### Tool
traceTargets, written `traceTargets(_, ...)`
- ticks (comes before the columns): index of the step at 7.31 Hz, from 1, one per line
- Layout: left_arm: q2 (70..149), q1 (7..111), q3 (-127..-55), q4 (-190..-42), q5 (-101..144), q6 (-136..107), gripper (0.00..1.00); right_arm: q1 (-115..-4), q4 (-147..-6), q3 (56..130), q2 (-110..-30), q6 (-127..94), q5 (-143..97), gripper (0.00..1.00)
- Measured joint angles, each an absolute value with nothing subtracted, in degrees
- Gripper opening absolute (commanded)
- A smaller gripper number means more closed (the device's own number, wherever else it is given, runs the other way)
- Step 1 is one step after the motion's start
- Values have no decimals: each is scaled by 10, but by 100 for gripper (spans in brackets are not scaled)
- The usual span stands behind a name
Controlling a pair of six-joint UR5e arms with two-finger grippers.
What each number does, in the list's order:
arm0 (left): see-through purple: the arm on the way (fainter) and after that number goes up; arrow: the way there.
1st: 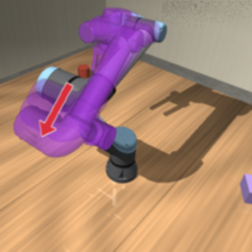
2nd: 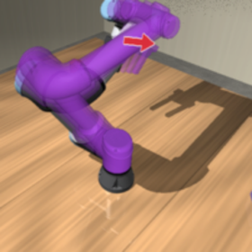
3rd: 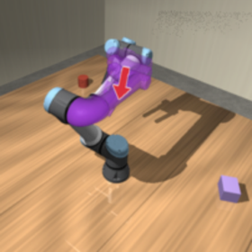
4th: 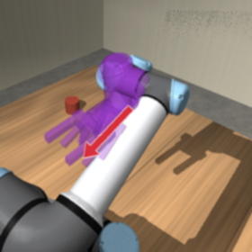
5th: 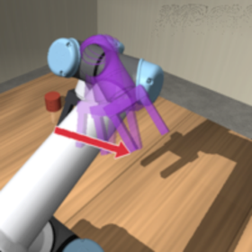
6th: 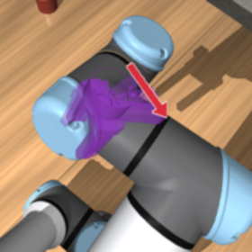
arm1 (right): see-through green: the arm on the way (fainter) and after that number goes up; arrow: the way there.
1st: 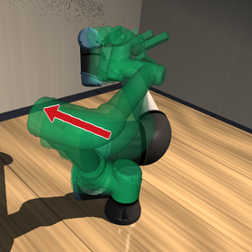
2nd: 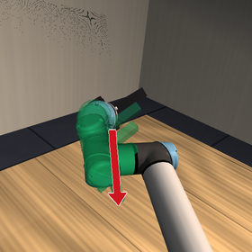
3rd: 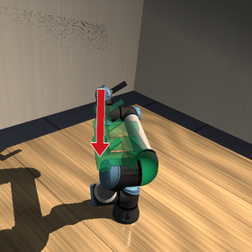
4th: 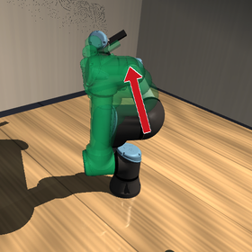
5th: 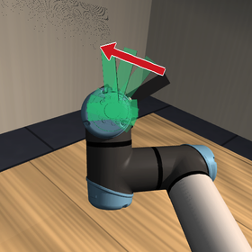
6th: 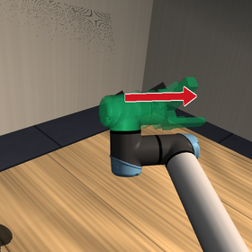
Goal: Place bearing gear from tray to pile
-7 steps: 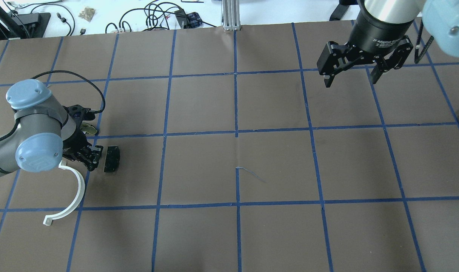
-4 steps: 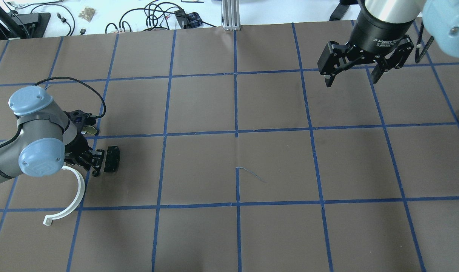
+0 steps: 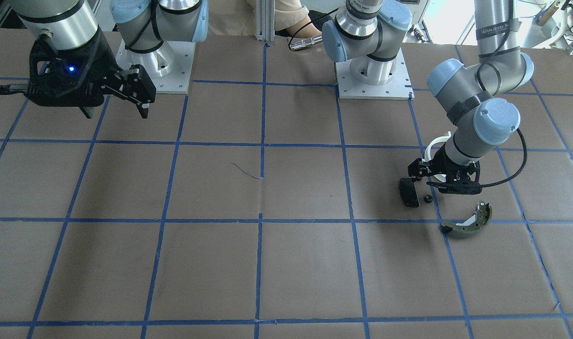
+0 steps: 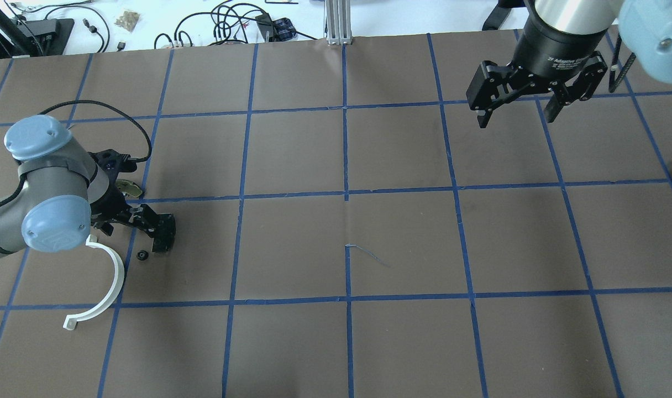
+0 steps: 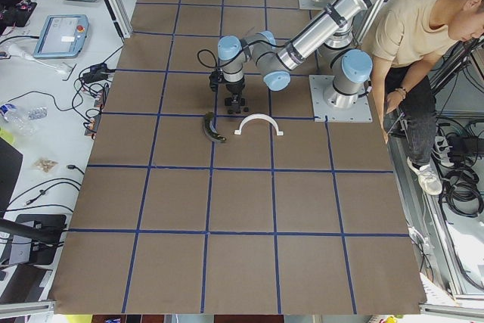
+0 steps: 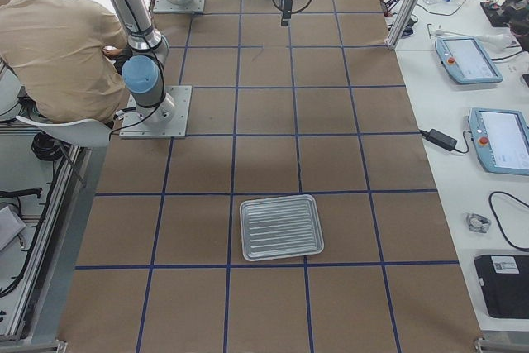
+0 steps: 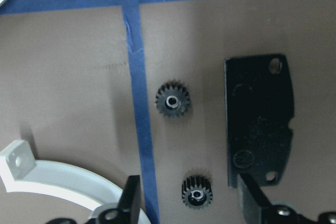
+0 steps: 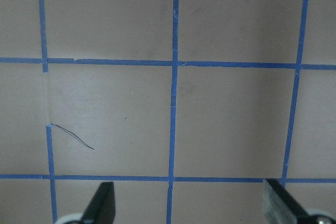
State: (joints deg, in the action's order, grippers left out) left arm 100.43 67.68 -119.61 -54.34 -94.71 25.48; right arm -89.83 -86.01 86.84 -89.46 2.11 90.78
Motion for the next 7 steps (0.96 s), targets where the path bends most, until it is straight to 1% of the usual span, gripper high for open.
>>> traceTargets(1,990,688,-1155,-598,-928,249,100,-898,-860,868,-895,21,908,100)
traceTargets(2,971,714,-1097,-671,-917,229,100,-898,-860,868,-894,21,908,100)
traceTargets(4,930,783,-985,-804,-911,157,100,-898,-860,868,-894,23,908,100)
traceTargets(5,910,809,-941,-847,-911,131,100,-899,-861,868,-894,24,908,100)
traceTargets(6,894,827,-920,-871,-910,111,100,-899,-861,868,-894,24,908,100)
traceTargets(7,877,843,-918,-888,-911,94,100,-898,-862,868,-894,25,908,100)
